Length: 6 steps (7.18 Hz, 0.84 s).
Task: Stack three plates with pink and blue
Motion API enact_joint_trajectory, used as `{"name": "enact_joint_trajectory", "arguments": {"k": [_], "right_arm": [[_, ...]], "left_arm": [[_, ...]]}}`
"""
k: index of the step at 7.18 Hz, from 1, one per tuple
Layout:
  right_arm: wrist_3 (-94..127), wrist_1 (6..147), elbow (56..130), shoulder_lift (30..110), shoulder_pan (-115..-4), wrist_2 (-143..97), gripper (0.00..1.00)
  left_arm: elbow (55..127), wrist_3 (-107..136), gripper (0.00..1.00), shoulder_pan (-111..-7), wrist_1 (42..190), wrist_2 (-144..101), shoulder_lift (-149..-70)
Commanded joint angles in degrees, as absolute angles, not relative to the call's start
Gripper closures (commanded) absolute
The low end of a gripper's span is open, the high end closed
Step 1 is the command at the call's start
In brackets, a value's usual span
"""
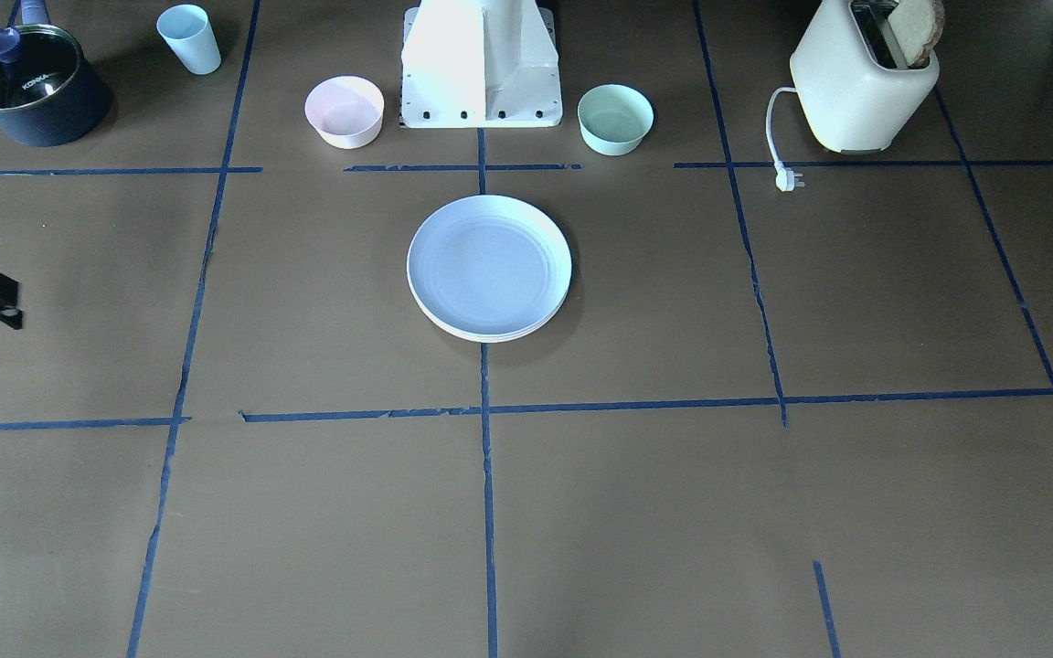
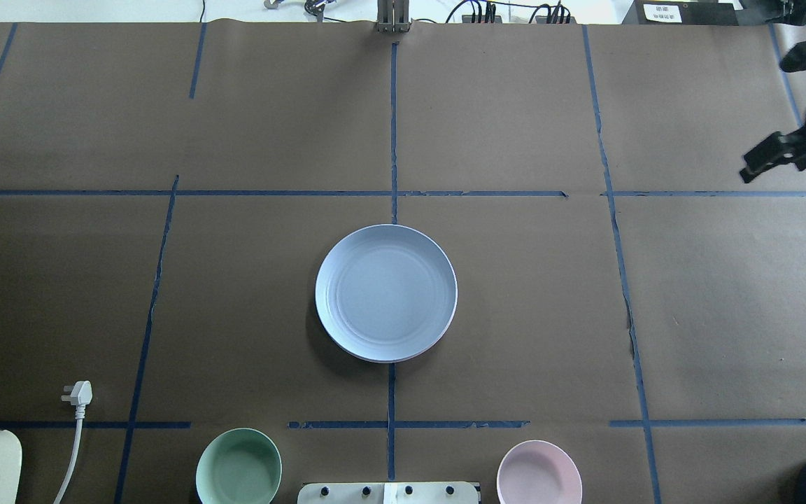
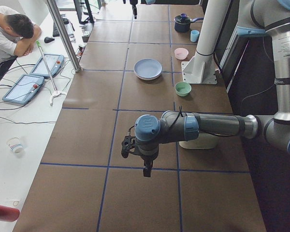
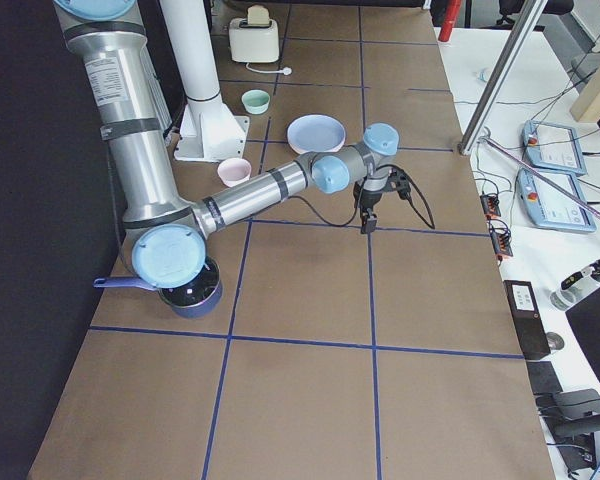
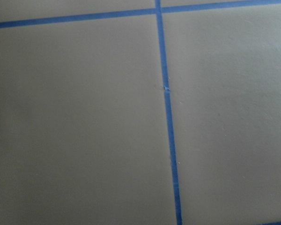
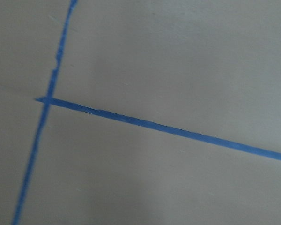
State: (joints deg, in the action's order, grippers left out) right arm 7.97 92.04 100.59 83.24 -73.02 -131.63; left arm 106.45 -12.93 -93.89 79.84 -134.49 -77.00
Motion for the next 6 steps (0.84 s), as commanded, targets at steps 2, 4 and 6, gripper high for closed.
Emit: {"name": "enact_joint_trajectory", "arguments": {"k": [2,4,6], "right_arm": [[-15.27,93.69,100.55,98.31,-89.26,-131.84,0.0],[-14.33,93.43,100.72,101.33,-91.32,-131.66,0.0],[-14.06,93.16,100.28,101.69,-91.32,-131.92,0.0]], "left_arm": [[106.35,-9.14,0.0,-89.22,79.89,-133.77,-77.43],[105.57,-9.32,0.0,-89.21,82.76,-134.29,-77.96],[105.65,-9.32,0.0,-89.3,84.64,-133.77,-77.61]]}}
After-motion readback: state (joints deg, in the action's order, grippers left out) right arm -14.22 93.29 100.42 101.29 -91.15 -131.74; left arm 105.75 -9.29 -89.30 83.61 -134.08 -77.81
